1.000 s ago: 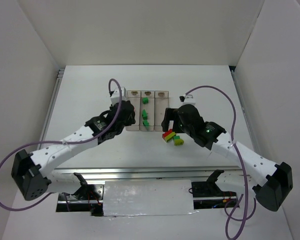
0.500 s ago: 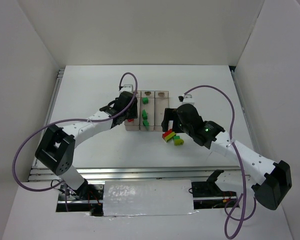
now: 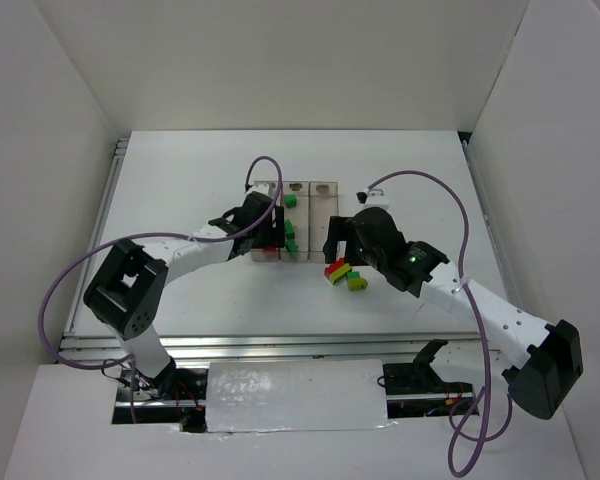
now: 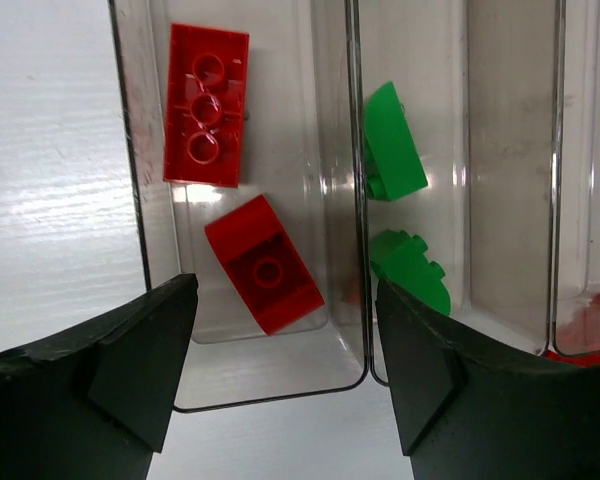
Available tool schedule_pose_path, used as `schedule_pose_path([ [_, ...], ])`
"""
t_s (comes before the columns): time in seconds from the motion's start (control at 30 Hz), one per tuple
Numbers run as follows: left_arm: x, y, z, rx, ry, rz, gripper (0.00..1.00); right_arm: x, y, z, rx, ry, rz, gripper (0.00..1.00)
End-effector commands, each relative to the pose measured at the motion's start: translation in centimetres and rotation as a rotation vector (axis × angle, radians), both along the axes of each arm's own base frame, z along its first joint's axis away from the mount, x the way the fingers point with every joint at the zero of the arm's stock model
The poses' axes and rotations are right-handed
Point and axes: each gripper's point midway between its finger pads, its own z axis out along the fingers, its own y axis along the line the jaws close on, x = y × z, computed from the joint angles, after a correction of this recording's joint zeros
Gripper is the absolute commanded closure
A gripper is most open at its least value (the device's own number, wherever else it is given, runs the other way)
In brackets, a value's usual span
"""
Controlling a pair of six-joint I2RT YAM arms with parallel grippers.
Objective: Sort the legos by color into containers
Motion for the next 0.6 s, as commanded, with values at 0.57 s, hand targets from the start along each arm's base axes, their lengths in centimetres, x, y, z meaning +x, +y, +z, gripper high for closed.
schedule_pose_path([
  [0.57,-2.7,-4.9,0.8,-0.138,-0.023,-0.078,0.13,0.7,0.0,1.4,0.014,-0.029,-0.019,0.0],
])
